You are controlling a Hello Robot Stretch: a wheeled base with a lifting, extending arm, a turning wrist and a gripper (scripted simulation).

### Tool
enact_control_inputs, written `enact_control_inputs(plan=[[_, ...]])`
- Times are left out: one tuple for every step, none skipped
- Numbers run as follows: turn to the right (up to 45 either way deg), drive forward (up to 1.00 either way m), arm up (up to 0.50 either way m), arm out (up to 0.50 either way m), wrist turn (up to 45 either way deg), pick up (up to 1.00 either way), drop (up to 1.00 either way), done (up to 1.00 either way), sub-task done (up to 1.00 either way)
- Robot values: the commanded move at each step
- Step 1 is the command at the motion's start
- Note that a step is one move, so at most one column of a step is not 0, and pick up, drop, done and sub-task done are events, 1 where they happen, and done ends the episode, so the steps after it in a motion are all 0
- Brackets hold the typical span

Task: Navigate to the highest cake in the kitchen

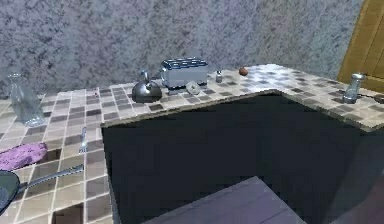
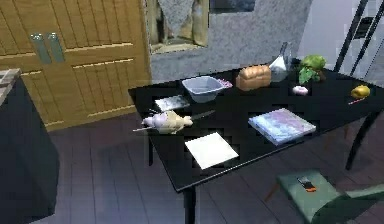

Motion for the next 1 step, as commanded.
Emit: enact_control_inputs(plan=[[0.0, 1.0, 0.0, 0.0, 0.0, 0.0, 0.0, 0.0, 0.0]])
